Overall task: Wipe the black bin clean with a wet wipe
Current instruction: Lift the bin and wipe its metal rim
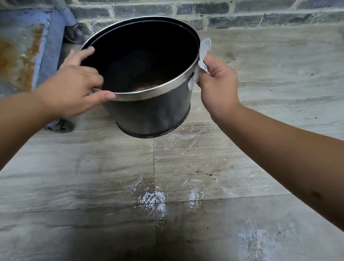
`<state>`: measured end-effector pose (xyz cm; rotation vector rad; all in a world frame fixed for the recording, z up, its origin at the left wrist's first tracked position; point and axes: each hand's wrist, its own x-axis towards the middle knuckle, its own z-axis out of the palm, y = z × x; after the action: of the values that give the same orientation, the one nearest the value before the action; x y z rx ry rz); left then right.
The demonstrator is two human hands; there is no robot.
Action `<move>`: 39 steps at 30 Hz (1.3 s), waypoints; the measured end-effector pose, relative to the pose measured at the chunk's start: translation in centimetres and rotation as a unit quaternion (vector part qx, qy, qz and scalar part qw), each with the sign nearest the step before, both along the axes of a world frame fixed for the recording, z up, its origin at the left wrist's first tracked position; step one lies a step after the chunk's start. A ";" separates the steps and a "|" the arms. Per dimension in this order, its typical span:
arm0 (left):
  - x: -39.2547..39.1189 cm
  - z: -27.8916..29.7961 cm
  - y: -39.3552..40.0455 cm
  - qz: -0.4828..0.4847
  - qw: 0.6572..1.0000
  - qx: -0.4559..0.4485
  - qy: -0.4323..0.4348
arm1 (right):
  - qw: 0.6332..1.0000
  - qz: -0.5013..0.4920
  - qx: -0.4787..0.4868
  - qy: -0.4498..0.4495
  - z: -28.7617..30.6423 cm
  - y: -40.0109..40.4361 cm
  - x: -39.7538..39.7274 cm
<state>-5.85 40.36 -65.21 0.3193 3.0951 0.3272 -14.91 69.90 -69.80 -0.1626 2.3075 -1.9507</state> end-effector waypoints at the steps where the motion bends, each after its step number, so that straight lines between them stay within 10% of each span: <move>1: 0.2 -0.1 0.5 0.007 1.000 0.003 0.004 | 1.000 -0.005 -0.001 -0.005 0.1 -0.2 0.1; 10: 2.6 -0.2 9.8 0.146 0.989 0.004 -0.035 | 0.998 -0.056 -0.006 -0.036 1.1 -1.0 0.7; 21: -0.6 4.8 11.3 0.003 0.910 0.134 -0.393 | 0.997 -0.068 0.015 -0.039 1.6 -1.4 2.6; 25: -1.6 5.2 4.9 -0.117 0.943 -0.218 -0.222 | 0.997 -0.064 0.006 -0.035 1.6 -1.3 2.2; 30: -0.7 3.3 3.1 -0.199 0.972 -0.123 -0.035 | 0.997 -0.066 0.015 -0.028 1.5 -1.3 1.9; 39: -2.1 2.5 6.2 -0.130 0.969 -0.210 -0.005 | 0.996 -0.045 0.077 -0.014 2.2 -2.7 3.2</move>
<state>-8.00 46.58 -62.70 0.6882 2.9521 -0.3250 -11.68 67.21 -67.61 -0.0169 2.4744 -1.7912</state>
